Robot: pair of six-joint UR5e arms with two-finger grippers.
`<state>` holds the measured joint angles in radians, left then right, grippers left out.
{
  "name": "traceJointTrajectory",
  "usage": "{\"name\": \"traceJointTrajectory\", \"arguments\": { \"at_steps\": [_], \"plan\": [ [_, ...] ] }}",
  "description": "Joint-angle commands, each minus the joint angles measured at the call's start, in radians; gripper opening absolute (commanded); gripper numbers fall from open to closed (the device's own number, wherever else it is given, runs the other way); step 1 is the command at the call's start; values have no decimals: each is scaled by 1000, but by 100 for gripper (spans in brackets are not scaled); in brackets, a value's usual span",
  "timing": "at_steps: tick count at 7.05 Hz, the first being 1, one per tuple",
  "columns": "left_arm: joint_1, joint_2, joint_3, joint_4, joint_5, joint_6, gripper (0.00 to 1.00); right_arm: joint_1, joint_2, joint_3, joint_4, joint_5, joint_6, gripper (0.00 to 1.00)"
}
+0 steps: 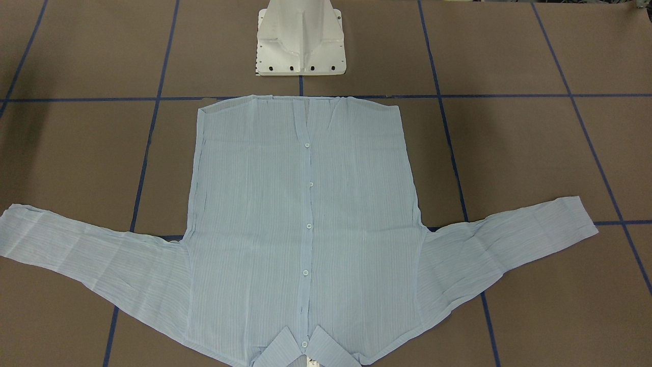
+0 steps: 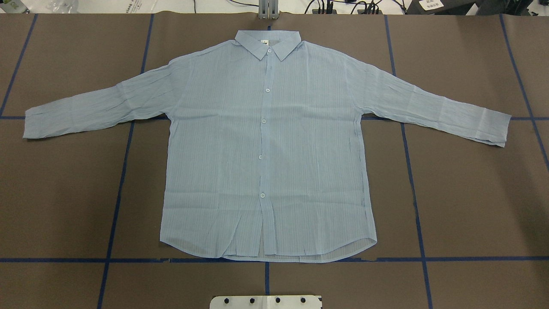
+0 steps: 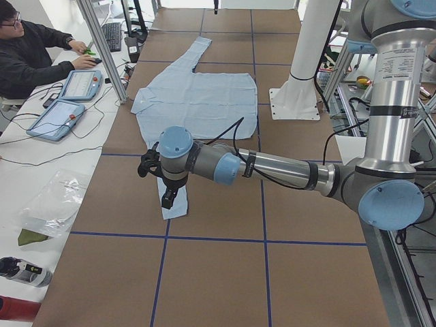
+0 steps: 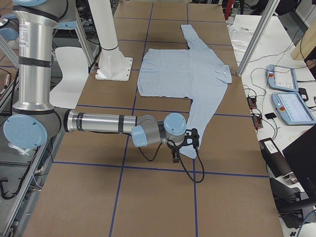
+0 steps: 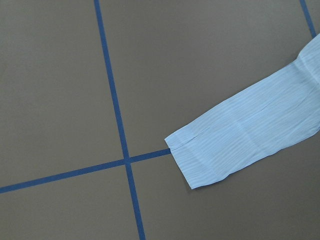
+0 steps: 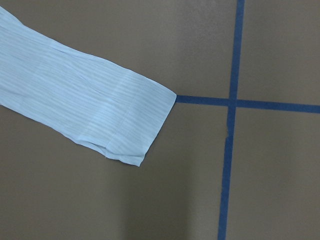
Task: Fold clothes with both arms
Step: 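Move the right gripper toward the cuff of the sleeve nearest it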
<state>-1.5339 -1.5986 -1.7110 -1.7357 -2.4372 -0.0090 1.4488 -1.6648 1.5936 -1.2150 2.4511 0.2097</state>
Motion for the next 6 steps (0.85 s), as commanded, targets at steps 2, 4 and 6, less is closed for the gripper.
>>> {"name": "traceJointTrajectory", "arguments": {
  "at_steps": [2, 4, 6],
  "plan": [
    [4, -14, 11, -10, -14, -3, 100, -94, 101, -162, 190, -7, 173, 100],
    [5, -15, 11, -11, -5, 0, 100, -181, 134, -181, 198, -87, 279, 100],
    [5, -15, 10, -13, -5, -2, 100, -240, 141, -182, 198, -144, 313, 99]
  ]
}}
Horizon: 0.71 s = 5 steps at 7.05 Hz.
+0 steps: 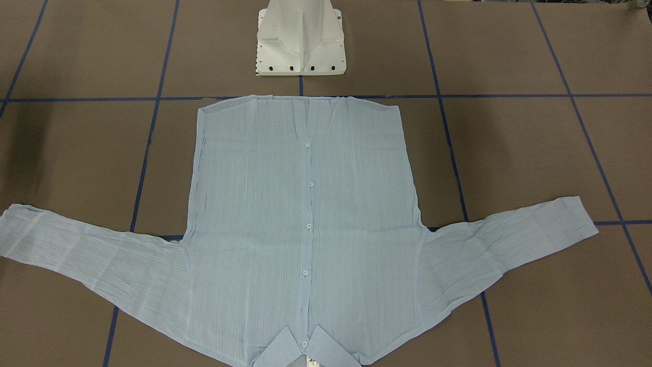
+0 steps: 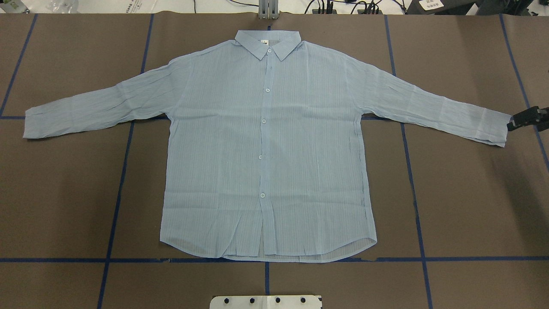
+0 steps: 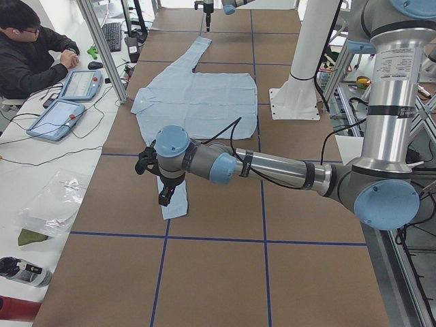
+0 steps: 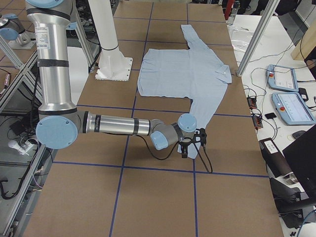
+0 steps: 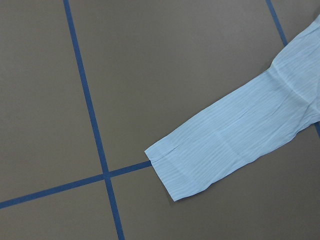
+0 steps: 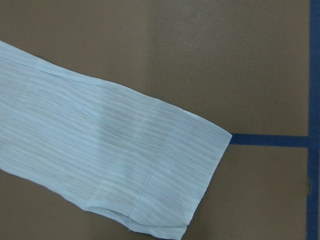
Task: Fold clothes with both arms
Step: 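Lower the right gripper onto the sleeve cuff and close on it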
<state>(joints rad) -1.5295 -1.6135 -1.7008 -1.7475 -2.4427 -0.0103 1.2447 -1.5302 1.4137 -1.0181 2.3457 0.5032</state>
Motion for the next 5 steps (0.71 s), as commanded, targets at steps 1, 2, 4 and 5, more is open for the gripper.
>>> {"name": "traceJointTrajectory", "arguments": {
  "at_steps": [1, 2, 4, 5],
  "plan": [
    [0, 0, -2, -1, 1, -2, 100, -56, 19, -18, 1, -64, 20, 99],
    [0, -2, -2, -1, 1, 0, 100, -71, 22, -28, 0, -65, 21, 98],
    [0, -5, -2, 0, 1, 0, 100, -87, 57, -91, 0, -60, 21, 92],
    [2, -6, -2, -1, 1, 0, 100, -88, 58, -99, 0, -59, 15, 90]
  ]
}}
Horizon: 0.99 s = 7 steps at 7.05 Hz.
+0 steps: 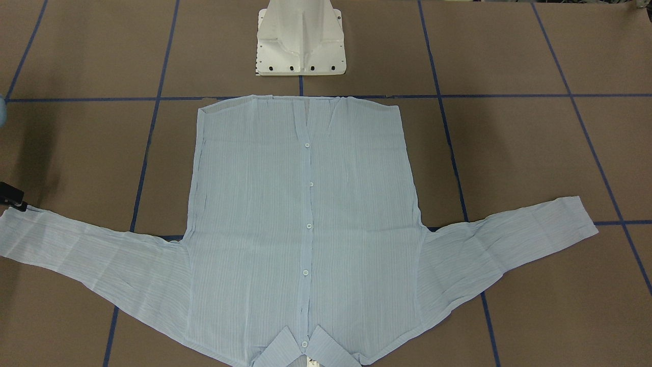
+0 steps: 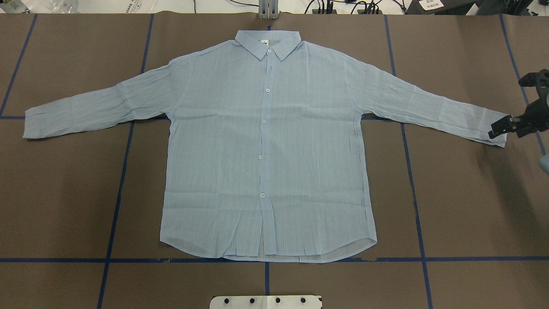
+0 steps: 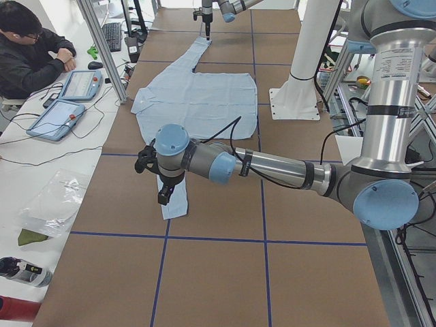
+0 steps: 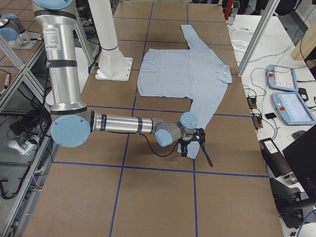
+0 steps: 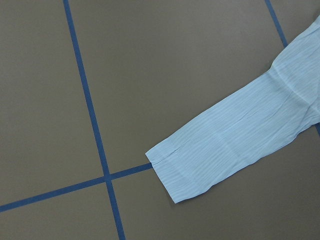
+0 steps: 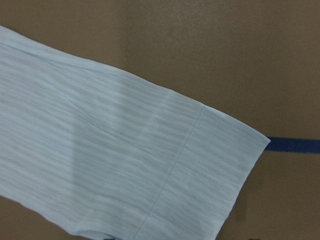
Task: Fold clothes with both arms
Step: 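Lower the right gripper onto the sleeve cuff and close on it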
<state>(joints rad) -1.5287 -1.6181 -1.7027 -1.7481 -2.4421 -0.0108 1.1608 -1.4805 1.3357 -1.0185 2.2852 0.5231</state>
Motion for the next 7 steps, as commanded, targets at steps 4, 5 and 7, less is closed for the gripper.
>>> {"name": "traceJointTrajectory", "arguments": {
  "at_steps": [4, 5, 7],
  "plan": [
    [1, -6, 3, -1, 0, -1, 100, -4, 8, -39, -3, 10, -8, 66],
    [1, -8, 3, 1, 0, -1, 100, -3, 8, -39, -3, 10, -6, 61],
    [1, -8, 3, 1, 0, -1, 100, -3, 5, -38, -6, 11, -6, 58]
  ]
}}
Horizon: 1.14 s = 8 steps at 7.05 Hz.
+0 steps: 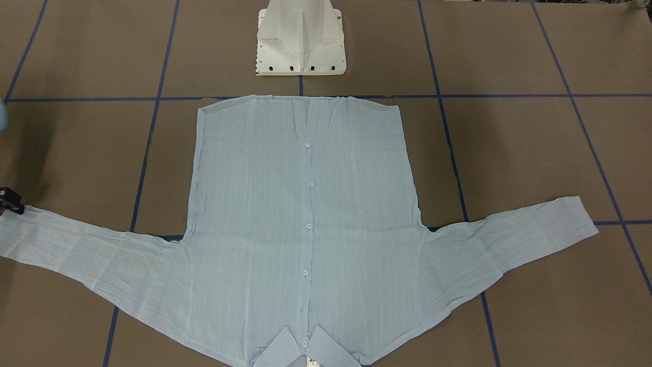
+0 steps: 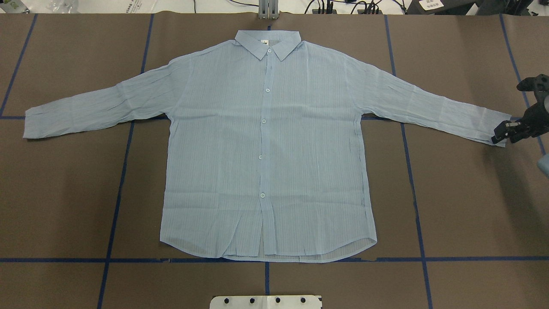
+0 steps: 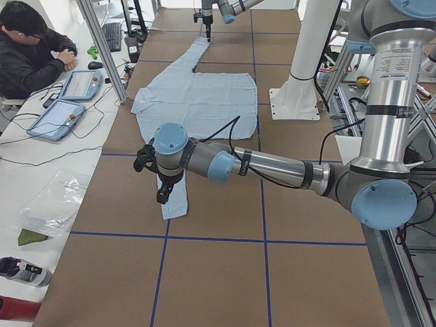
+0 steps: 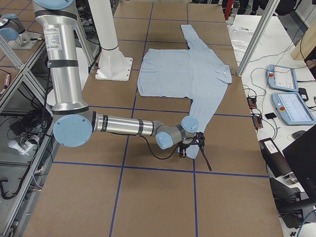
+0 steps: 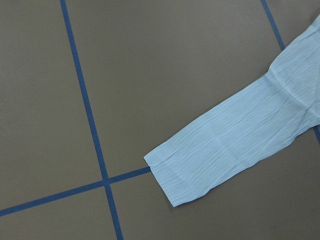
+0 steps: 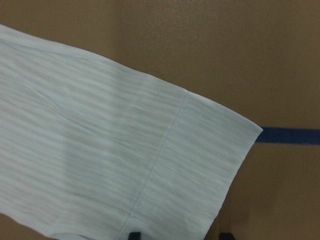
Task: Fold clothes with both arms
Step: 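Lower the right gripper onto the sleeve cuff and close on it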
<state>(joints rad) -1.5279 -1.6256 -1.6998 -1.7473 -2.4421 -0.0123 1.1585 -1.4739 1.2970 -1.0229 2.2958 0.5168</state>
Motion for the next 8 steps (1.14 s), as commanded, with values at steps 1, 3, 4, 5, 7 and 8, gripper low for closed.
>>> {"name": "traceJointTrajectory", "arguments": {
  "at_steps": [1, 3, 4, 5, 7, 8],
  "plan": [
    [0, 0, -1, 0, 0, 0, 100, 1, -2, 1, -2, 1, 2, 57],
    [0, -2, -1, 0, 0, 0, 100, 1, 0, 1, -5, -1, 3, 45],
    [0, -8, 2, 0, 2, 0, 100, 1, 3, 1, -6, -1, 5, 41],
    [0, -10, 5, 2, 2, 0, 100, 6, 3, 4, -6, -1, 5, 41],
    [0, -11, 5, 0, 0, 0, 100, 10, 1, 4, -6, -1, 5, 41],
    [0, -11, 5, 2, 2, 0, 100, 13, 1, 4, -8, -1, 5, 42]
  ]
}}
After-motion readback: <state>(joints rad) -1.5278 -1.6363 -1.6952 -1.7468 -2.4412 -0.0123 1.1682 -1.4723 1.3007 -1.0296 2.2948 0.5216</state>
